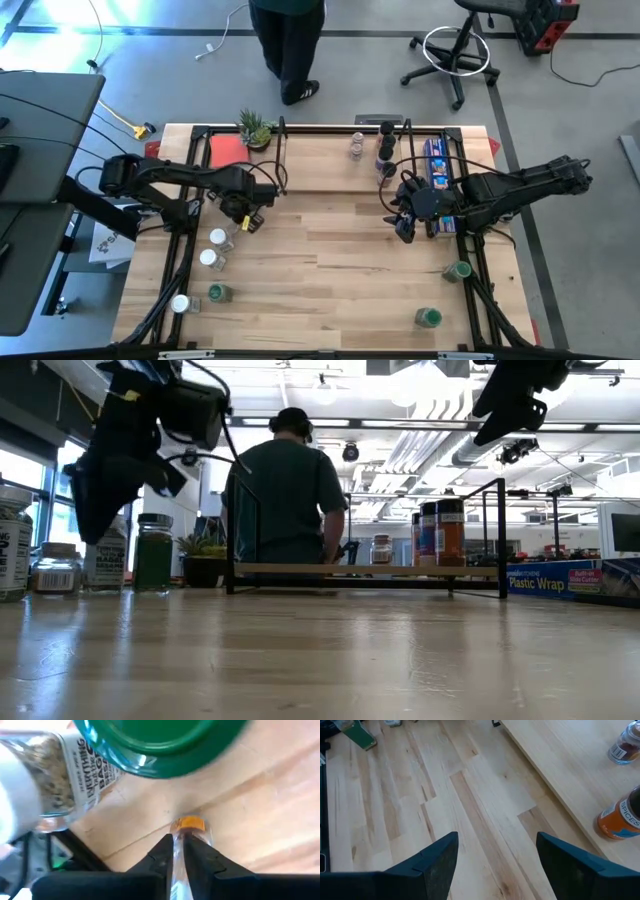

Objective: Shelf spices
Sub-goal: Put the brown seasoning bottle on the shelf, aligned with the other brown seasoning bottle

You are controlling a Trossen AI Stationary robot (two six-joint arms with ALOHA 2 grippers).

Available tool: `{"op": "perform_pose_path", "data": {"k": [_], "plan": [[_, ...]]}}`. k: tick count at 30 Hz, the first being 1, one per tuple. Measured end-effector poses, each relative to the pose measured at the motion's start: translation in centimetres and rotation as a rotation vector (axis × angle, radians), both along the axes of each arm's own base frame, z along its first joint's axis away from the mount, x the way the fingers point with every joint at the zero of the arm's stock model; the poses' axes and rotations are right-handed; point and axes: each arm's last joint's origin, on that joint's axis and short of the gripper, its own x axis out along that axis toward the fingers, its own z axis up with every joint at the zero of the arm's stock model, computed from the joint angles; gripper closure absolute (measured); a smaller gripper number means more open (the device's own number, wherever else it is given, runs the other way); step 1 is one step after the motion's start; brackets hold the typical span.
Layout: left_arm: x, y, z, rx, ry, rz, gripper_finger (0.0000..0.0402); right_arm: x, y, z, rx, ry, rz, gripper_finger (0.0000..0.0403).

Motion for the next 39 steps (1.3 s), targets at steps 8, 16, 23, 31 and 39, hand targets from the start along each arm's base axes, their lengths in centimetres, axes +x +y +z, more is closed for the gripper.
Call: {"op": "perform_pose_path", "data": {"k": [8,16,23,31,39], "plan": [[-0.1,-0.4,2.3,-0.084,-0.041,-0.039,0.0243,0.0,0.0,0.0,0.003,-0.001,-0.003,0.0139],[-0.6,-2.6,3.1,-0.082,-0.066,0.045,0.0160,0.0,0.0,0.0,0.027,-0.008,-0.036,0.0139],[-0.6,-3.7,2.0,-0.018,-0.086,0.096,0.0153,0.0,-0.1,0.0,0.000,-0.016,-0.060,0.0139],[-1.2,-3.6,-0.4,-0.022,-0.087,0.123,0.0153,0.0,-0.1,0.0,-0.004,-0.016,-0.063,0.0139],[-1.6,-3.5,-1.8,0.020,-0.084,0.115,0.0153,0.0,-0.1,0.1,0.001,-0.020,-0.067,0.0139]]}}
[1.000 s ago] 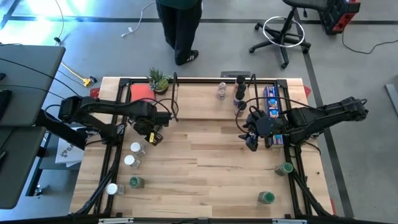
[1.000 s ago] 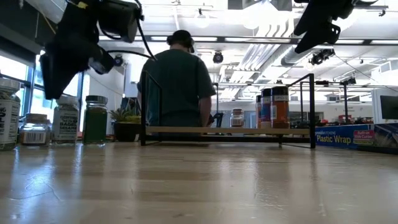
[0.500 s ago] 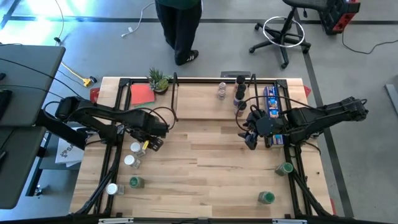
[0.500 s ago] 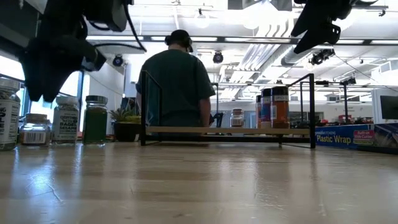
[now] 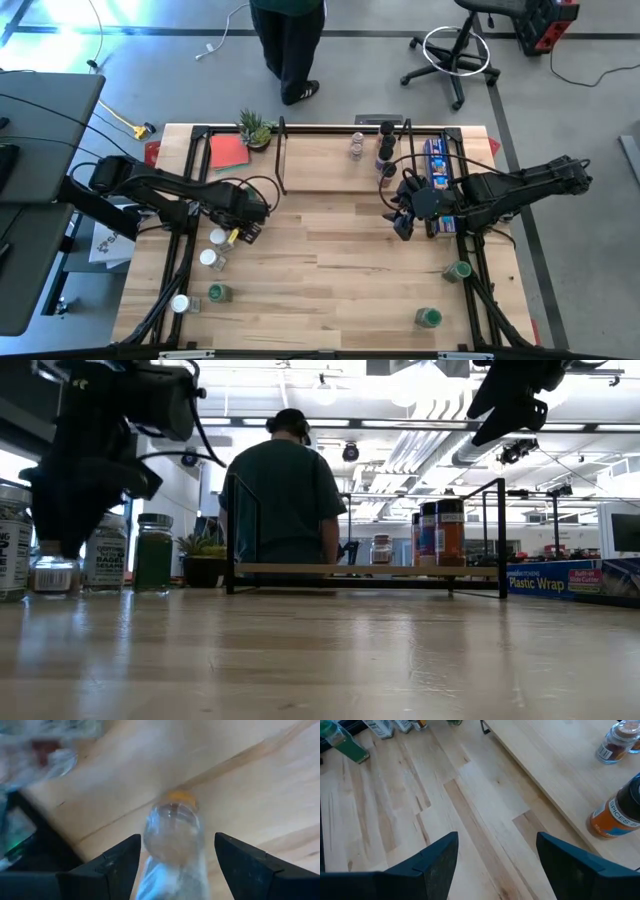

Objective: Shelf spices
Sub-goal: Put the brown seasoning bottle on the shelf, aligned with the other brown seasoning bottle

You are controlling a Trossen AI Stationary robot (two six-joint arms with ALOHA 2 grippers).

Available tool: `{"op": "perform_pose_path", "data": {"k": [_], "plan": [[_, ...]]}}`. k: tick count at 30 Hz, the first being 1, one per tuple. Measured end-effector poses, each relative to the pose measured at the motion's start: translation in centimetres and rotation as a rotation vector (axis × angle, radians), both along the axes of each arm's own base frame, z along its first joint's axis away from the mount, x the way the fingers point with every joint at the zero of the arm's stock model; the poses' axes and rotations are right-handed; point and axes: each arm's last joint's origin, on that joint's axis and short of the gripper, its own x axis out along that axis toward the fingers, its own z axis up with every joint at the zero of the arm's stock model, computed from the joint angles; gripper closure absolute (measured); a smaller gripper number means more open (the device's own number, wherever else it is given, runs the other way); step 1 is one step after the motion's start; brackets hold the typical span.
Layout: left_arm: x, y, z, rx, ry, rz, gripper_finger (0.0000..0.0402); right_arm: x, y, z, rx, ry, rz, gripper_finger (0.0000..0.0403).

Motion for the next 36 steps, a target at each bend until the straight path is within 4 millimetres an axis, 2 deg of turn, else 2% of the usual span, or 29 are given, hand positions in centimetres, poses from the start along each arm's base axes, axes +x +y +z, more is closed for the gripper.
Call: {"op": "perform_pose_path", "data": {"k": [9,17,20,25,31,33,36], "plan": [[0.0,0.0,-0.9,0.014,-0.030,-0.003,0.0172,0.1,0.0,0.1,0.000,-0.009,0.002,0.0139],[0.0,0.1,-0.9,0.018,-0.031,-0.004,0.0234,0.1,0.0,0.1,-0.008,-0.011,-0.001,0.0139],[0.3,-0.1,-0.3,-0.025,-0.034,-0.029,0.0234,0.1,0.0,0.1,-0.010,-0.011,-0.003,0.0139],[1.5,-0.5,3.1,-0.082,-0.059,-0.119,0.0234,0.1,0.0,0.1,-0.023,-0.009,0.005,0.0139],[3.6,-1.0,10.1,-0.110,-0.198,-0.291,0.0234,0.1,-0.1,0.1,-0.034,-0.009,0.006,0.0139],[5.0,-0.9,12.2,-0.087,-0.265,-0.320,0.0234,0.1,-0.1,0.1,-0.034,-0.009,0.006,0.0139],[8.4,0.0,14.4,0.018,-0.359,-0.366,0.0234,0.0,-0.1,0.3,-0.016,-0.024,-0.009,0.0139]]}}
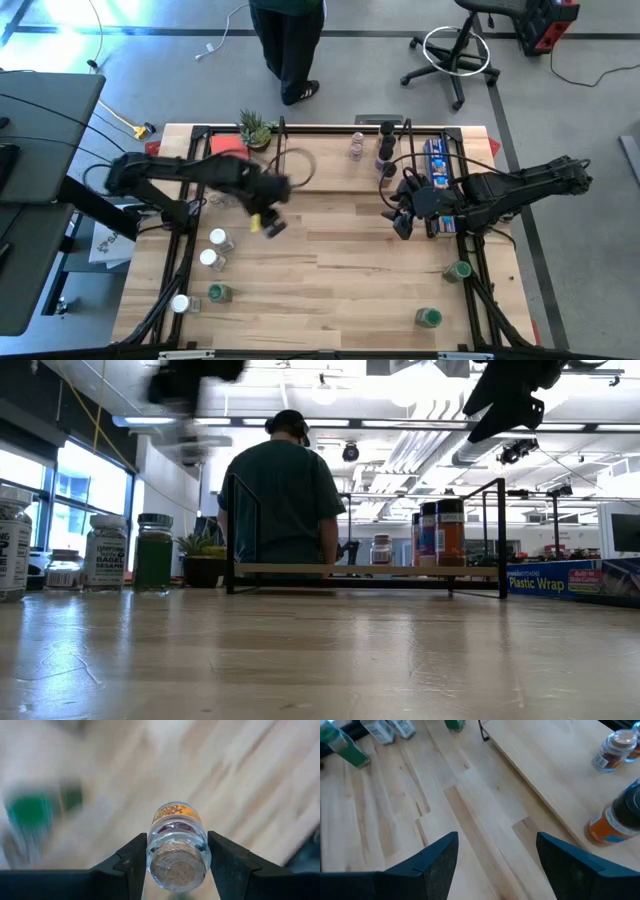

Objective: Shelf spices
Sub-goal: Put the brown seasoning bottle on the shelf, aligned with the other brown seasoning bottle

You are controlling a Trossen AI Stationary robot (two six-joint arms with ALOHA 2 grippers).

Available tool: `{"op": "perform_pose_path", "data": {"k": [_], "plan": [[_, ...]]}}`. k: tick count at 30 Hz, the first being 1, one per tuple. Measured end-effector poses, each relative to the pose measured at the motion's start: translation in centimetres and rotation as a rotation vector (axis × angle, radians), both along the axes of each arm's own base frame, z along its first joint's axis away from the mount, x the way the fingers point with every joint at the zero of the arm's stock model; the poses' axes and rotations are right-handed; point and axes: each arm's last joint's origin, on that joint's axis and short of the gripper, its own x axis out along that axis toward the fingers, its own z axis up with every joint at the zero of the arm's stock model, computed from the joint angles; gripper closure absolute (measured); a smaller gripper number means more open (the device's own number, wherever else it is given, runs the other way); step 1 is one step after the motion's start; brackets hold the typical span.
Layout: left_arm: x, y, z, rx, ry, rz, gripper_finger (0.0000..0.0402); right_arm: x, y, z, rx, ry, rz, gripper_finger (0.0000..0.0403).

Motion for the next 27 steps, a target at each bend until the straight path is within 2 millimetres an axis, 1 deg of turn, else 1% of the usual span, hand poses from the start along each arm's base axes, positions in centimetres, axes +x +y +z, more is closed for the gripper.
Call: {"op": "perform_pose_path", "data": {"k": [3,6,9,12,14,17,20,23,27], "plan": [[4.4,1.2,0.6,0.095,-0.065,-0.054,0.0234,-0.4,-0.1,1.5,0.033,-0.022,-0.041,0.0139],[8.6,3.0,0.1,0.140,-0.097,-0.099,0.0234,-1.1,-0.3,3.8,0.019,-0.029,-0.067,0.0139],[12.2,5.3,-1.5,0.184,-0.083,-0.095,0.0234,-2.1,-0.7,6.4,-0.022,-0.036,-0.105,0.0139],[15.3,7.5,-4.0,0.211,-0.071,-0.106,0.0234,-3.1,-1.1,8.8,-0.066,-0.072,-0.152,0.0139],[17.0,8.8,-5.5,0.221,-0.076,-0.105,0.0234,-3.6,-1.3,10.1,-0.087,-0.097,-0.178,0.0139],[18.9,10.7,-7.4,0.228,-0.092,-0.073,0.0234,-4.2,-1.6,11.5,-0.113,-0.134,-0.214,0.0139],[19.9,12.4,-8.9,0.238,-0.080,-0.044,0.0234,-4.5,-1.7,12.1,-0.125,-0.153,-0.232,0.0139],[20.4,13.9,-9.9,0.248,-0.085,-0.033,0.0225,-4.5,-1.7,12.2,-0.126,-0.154,-0.236,0.0139],[20.8,15.1,-10.5,0.277,-0.108,-0.044,0.0214,-4.5,-1.7,11.9,-0.109,-0.136,-0.257,0.0139]]}}
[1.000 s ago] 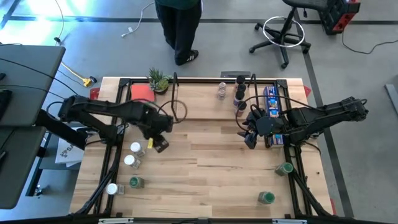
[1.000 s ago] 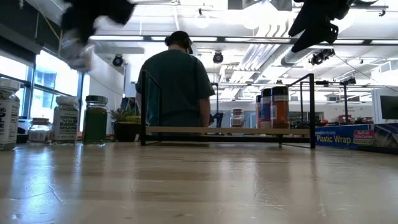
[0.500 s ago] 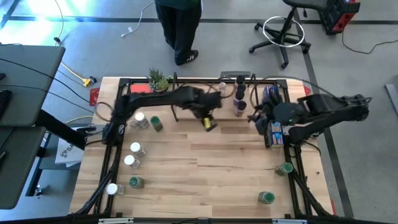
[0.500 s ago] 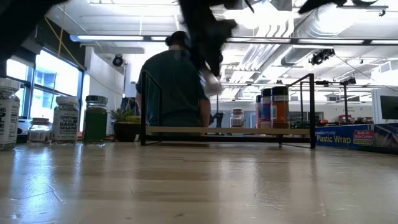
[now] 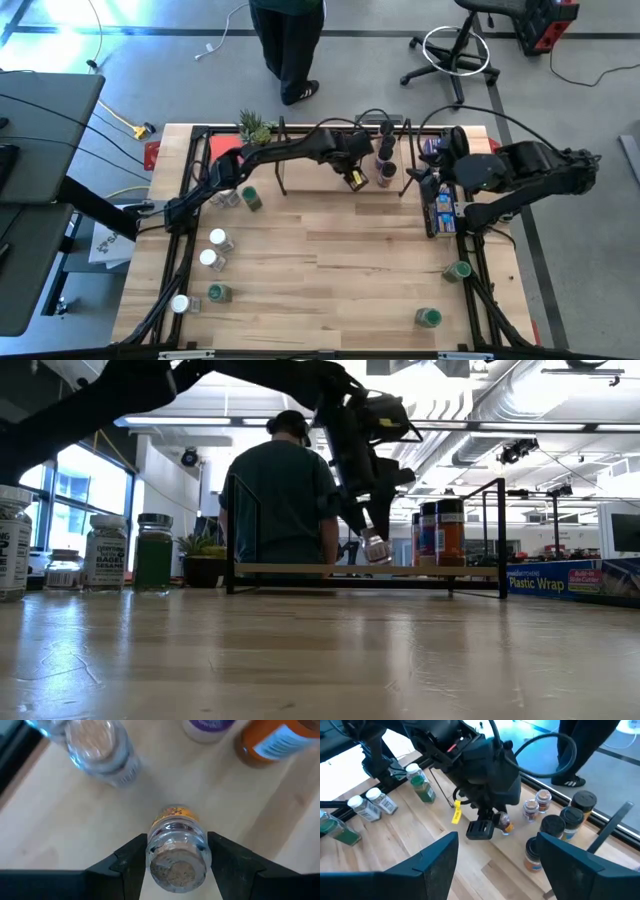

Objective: Shelf spices
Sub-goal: Put the brown seasoning bottle on the shelf, aligned with the other brown seasoning bottle

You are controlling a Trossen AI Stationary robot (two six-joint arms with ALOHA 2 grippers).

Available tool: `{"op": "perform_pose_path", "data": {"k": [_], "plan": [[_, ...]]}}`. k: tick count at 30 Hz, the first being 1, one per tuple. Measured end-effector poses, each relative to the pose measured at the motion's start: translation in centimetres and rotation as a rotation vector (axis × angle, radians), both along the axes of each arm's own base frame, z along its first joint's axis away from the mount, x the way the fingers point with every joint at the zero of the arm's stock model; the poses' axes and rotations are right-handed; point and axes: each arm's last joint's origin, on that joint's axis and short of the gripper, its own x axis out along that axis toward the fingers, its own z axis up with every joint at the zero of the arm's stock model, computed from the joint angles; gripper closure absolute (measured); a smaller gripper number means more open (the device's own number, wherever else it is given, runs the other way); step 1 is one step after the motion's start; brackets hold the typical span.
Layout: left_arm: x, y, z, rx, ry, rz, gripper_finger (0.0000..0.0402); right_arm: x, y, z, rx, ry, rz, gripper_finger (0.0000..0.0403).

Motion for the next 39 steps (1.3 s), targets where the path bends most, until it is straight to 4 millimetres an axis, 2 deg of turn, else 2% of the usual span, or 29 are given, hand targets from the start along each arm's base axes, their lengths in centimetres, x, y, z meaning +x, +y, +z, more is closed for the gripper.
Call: {"op": "perform_pose_path", "data": {"k": [32,35,39], "plan": [[0.2,4.1,0.3,0.017,-0.162,0.109,0.0188,0.0,0.0,-0.2,0.012,0.009,-0.013,0.0139],[-0.2,3.9,1.3,0.004,-0.152,0.092,0.0188,0.0,0.0,-0.2,0.009,0.010,-0.011,0.0139],[-1.2,2.7,3.8,0.017,-0.114,0.033,0.0188,0.0,0.0,-0.2,-0.002,0.018,-0.002,0.0139]]}}
